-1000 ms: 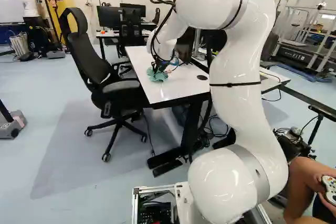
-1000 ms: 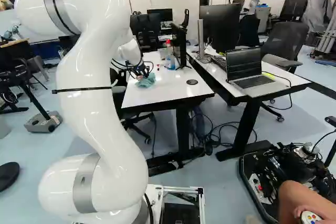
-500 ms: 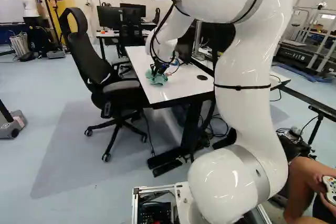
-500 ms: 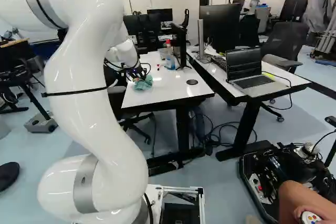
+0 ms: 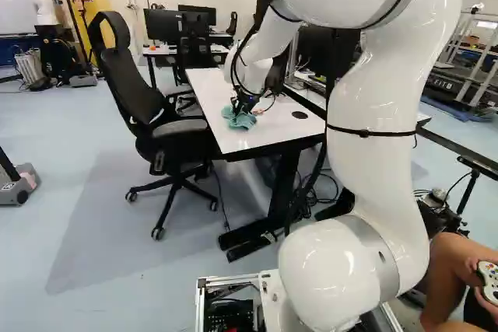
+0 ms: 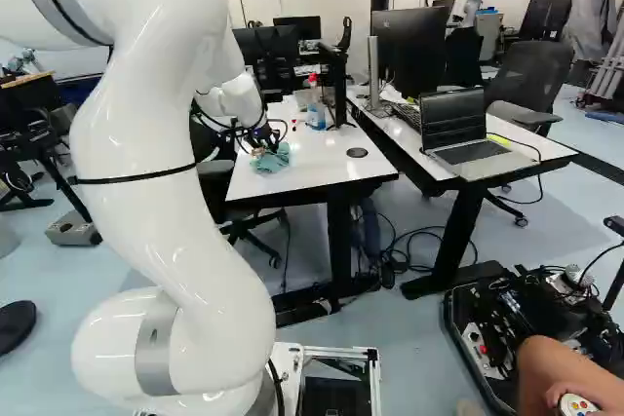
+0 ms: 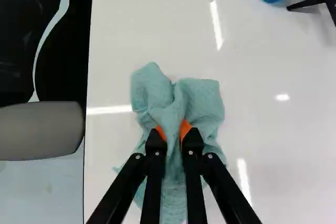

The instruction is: Clean the table with the green towel

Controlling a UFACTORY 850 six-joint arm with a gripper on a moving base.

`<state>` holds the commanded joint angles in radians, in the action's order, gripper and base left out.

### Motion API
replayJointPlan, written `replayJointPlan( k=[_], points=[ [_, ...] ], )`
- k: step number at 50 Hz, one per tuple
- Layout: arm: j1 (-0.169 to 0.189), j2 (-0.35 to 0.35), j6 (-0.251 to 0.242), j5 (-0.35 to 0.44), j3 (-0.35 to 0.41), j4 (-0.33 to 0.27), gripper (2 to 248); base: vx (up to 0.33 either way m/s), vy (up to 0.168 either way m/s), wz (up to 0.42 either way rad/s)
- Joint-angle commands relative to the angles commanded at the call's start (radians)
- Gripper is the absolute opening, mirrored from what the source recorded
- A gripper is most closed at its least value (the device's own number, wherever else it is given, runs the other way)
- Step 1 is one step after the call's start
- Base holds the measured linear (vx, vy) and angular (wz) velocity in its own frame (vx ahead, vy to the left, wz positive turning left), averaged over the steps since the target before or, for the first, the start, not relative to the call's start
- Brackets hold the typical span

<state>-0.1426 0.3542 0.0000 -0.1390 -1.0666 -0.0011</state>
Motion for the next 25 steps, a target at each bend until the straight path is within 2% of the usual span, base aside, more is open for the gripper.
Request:
replayJointPlan(
  k=[10,25],
  points=[
    [0.027,-0.009,0.000,0.000,0.011,0.000,46,0.000,0.000,0.000],
    [0.028,-0.009,0.000,0.000,0.011,0.000,46,0.000,0.000,0.000]
  ],
)
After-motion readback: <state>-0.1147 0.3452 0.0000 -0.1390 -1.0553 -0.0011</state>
